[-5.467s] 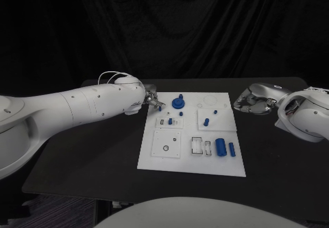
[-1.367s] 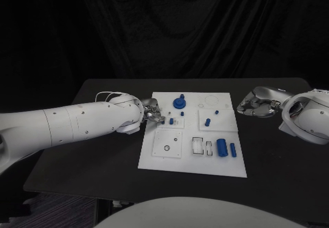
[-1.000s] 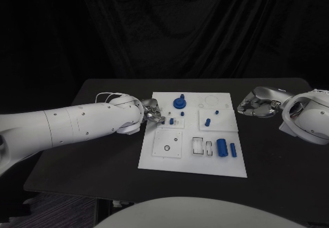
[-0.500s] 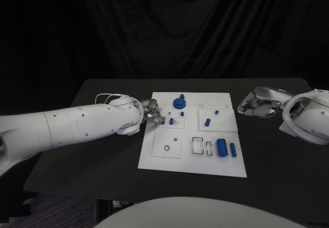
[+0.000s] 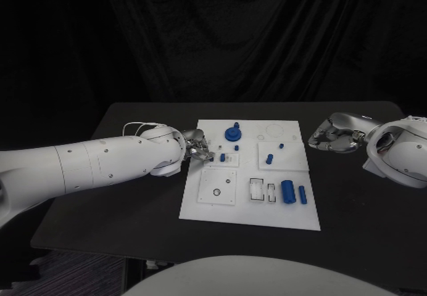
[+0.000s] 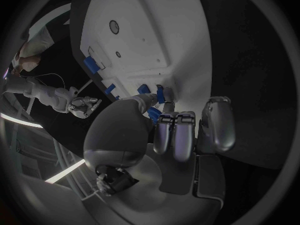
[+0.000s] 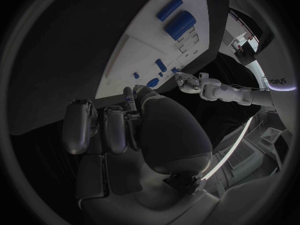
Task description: Assemble the parts on the task board
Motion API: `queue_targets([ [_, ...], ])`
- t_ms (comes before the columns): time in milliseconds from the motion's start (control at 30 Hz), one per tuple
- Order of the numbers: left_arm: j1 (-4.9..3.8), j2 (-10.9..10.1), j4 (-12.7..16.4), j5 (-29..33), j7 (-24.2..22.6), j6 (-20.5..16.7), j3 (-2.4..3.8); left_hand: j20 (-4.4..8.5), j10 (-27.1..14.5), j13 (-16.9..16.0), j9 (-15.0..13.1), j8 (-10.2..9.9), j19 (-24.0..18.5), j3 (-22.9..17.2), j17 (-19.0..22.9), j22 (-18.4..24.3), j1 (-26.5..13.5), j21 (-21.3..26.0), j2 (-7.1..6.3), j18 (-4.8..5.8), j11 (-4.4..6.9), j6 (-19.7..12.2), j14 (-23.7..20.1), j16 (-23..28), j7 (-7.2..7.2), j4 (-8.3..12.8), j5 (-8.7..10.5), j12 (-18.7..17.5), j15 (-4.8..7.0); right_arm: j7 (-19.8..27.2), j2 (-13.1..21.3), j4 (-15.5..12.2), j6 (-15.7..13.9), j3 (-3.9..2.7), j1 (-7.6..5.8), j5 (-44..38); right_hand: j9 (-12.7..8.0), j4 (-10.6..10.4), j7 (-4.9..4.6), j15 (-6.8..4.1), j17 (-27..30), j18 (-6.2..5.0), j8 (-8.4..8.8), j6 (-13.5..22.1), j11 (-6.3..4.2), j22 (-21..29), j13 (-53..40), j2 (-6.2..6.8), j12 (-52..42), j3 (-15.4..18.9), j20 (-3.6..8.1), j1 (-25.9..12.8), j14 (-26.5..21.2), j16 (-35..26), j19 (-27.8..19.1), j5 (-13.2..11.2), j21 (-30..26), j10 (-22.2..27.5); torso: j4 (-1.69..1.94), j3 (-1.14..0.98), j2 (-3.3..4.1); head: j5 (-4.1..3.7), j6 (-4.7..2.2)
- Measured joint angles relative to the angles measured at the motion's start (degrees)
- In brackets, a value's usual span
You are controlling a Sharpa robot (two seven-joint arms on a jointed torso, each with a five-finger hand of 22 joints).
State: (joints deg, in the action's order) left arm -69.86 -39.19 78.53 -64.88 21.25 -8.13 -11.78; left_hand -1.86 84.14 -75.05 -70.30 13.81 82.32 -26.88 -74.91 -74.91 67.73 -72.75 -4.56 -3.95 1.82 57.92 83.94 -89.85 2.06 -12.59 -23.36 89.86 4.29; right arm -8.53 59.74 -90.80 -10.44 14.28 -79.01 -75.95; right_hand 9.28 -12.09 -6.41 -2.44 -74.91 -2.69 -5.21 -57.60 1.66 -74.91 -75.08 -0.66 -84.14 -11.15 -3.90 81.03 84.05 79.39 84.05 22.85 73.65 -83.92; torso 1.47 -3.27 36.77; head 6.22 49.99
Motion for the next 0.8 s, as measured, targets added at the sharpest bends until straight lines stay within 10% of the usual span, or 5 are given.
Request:
queue_targets([
  [800,0.11,-0.1,0.0,0.0,0.0,0.3,0.09,0.00,0.0,0.0,0.0,0.2,0.0,-0.1,0.0,0.0,-0.5,0.5,0.02,0.00,0.00,-0.1,0.0,0.0,0.11,0.3,0.20,0.0,0.00,-0.2,-0.1,0.0,0.3,0.00,0.00,0.0,0.0,0.0,0.00,0.00,0.0,0.00,0.00,0.0,0.00,0.0,0.0,0.00,0.0,0.0,0.00,0.0,0.0,-0.2,0.0,0.0,0.0,0.0,-0.02,-0.01,0.01,0.10,0.00],
])
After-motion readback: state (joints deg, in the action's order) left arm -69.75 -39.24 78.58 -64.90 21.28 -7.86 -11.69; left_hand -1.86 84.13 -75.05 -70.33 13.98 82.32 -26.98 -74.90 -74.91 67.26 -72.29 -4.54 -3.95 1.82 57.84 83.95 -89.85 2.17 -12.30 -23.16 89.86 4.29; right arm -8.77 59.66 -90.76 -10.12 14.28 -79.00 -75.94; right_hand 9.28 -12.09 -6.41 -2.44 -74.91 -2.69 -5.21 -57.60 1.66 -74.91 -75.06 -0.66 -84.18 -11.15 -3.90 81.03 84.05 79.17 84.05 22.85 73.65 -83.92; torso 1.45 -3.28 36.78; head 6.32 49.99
